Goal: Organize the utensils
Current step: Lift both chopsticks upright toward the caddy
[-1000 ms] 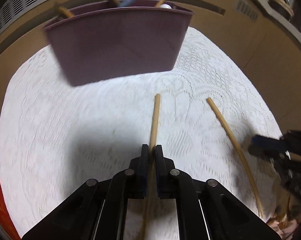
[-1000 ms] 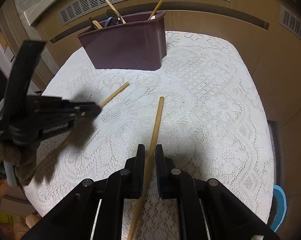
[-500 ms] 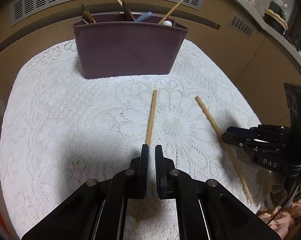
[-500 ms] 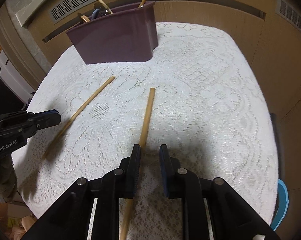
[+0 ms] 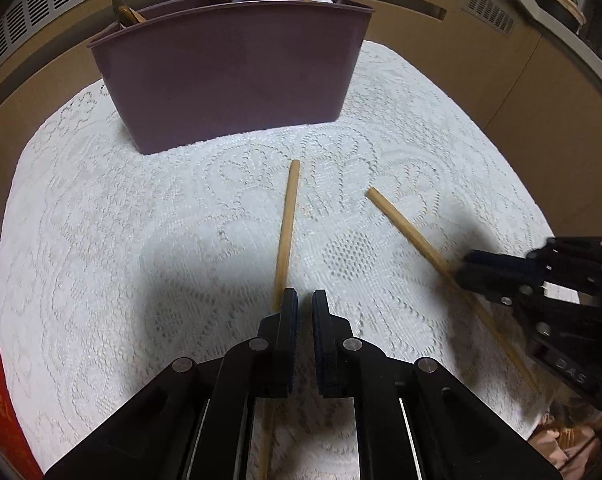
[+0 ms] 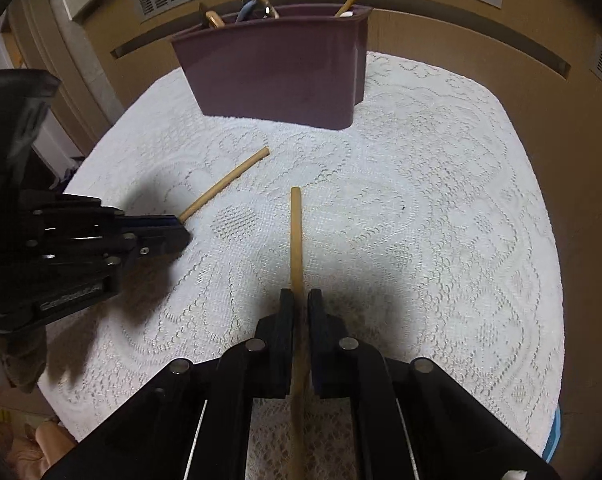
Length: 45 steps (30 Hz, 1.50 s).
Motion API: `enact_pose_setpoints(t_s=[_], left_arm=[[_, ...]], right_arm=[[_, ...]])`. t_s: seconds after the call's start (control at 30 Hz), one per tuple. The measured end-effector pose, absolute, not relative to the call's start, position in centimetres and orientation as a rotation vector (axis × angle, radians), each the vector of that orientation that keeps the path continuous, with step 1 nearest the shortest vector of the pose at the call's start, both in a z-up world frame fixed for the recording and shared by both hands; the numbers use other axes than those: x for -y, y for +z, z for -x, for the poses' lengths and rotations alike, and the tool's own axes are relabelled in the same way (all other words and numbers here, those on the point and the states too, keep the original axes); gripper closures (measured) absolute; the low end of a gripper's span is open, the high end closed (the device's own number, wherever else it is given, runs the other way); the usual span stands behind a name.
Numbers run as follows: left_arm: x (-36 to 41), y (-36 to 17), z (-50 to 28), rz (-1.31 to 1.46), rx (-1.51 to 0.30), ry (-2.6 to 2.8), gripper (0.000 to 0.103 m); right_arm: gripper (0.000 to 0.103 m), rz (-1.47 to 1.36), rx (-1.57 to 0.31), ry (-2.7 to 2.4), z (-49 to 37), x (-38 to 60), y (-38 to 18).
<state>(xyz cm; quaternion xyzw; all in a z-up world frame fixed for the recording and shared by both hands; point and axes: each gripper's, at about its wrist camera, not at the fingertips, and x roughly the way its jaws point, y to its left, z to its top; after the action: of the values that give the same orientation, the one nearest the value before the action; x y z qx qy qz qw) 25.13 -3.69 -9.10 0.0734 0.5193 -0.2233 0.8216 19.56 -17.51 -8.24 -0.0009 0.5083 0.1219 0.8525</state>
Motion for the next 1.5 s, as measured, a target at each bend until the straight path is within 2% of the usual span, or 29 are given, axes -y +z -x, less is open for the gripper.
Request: enact_pose_setpoints(t_s=[0.2, 0.23, 0.33, 0.37, 0.5, 0.53, 0.63, 0.73, 0.83, 0.9, 0.93, 1.17, 1.2, 1.23, 1.33, 1.5], left_arm=[[4.4, -7.7, -25.8, -0.211, -1.076, -0.450, 0.094], [4.5, -7.5, -25.8, -0.222, -1.074, -0.449, 0.089], [4.6, -7.6, -26.0, -0.260, -1.075, -0.437, 0.063], [4.7, -7.8, -26.1, -0.273, -1.077, -0.433, 0.060], [5.0, -8.8, -26.6, -0.297, -1.096, -0.421, 0.060], [5.0, -9.0, -26.9, -0.299, -1.102, -0.419, 0.061], [4.8, -9.2, -27.5, -0.274, -1.111, -0.434, 0.073], [4.4, -9.3, -28.3, -0.229, -1.138, -0.469, 0.073], [4.2, -9.3, -28.3, -0.238, -1.132, -0.487, 0.076], [4.3, -9.2, -27.7, -0.250, -1.113, -0.493, 0.093], [4.4, -9.1, -27.2, -0.241, -1.110, -0.499, 0.097], [2.2, -8.0, -23.8, -0.089, -1.007, -0.483, 0.097], [1.5, -7.6, -23.2, -0.063, -0.982, -0.470, 0.097], [1.1, -7.2, -22.8, -0.046, -0.966, -0.466, 0.097], [-0.2, -5.9, -20.9, 0.008, -0.910, -0.460, 0.097], [-2.8, -3.1, -18.0, 0.103, -0.835, -0.452, 0.097]], right_arm=[[0.095, -0.014, -1.045, 0.264, -18.8, 18.4, -7.7], [0.095, -0.016, -1.045, 0.269, -18.8, 18.4, -7.8], [0.095, -0.004, -1.041, 0.280, -18.7, 18.3, -8.1], [0.095, -0.002, -1.039, 0.281, -18.7, 18.3, -8.3], [0.094, -0.012, -1.046, 0.282, -18.8, 18.4, -8.8], [0.094, -0.016, -1.047, 0.279, -18.8, 18.6, -8.9], [0.094, -0.019, -1.050, 0.270, -18.9, 19.0, -9.0], [0.094, -0.023, -1.055, 0.281, -18.8, 19.3, -9.0], [0.084, -0.019, -1.058, 0.305, -18.9, 18.8, -9.1], [0.079, -0.024, -1.061, 0.325, -19.2, 18.3, -9.1], [0.078, -0.025, -1.066, 0.337, -19.5, 18.0, -9.2], [0.080, 0.107, -1.083, 0.323, -20.5, 15.7, -9.7], [0.093, 0.135, -1.084, 0.323, -20.6, 15.3, -9.8], [0.095, 0.165, -1.083, 0.314, -20.5, 15.0, -9.8], [0.096, 0.186, -1.075, 0.299, -20.6, 14.5, -9.6], [0.096, 0.065, -0.999, 0.323, -18.6, 16.2, -6.4]])
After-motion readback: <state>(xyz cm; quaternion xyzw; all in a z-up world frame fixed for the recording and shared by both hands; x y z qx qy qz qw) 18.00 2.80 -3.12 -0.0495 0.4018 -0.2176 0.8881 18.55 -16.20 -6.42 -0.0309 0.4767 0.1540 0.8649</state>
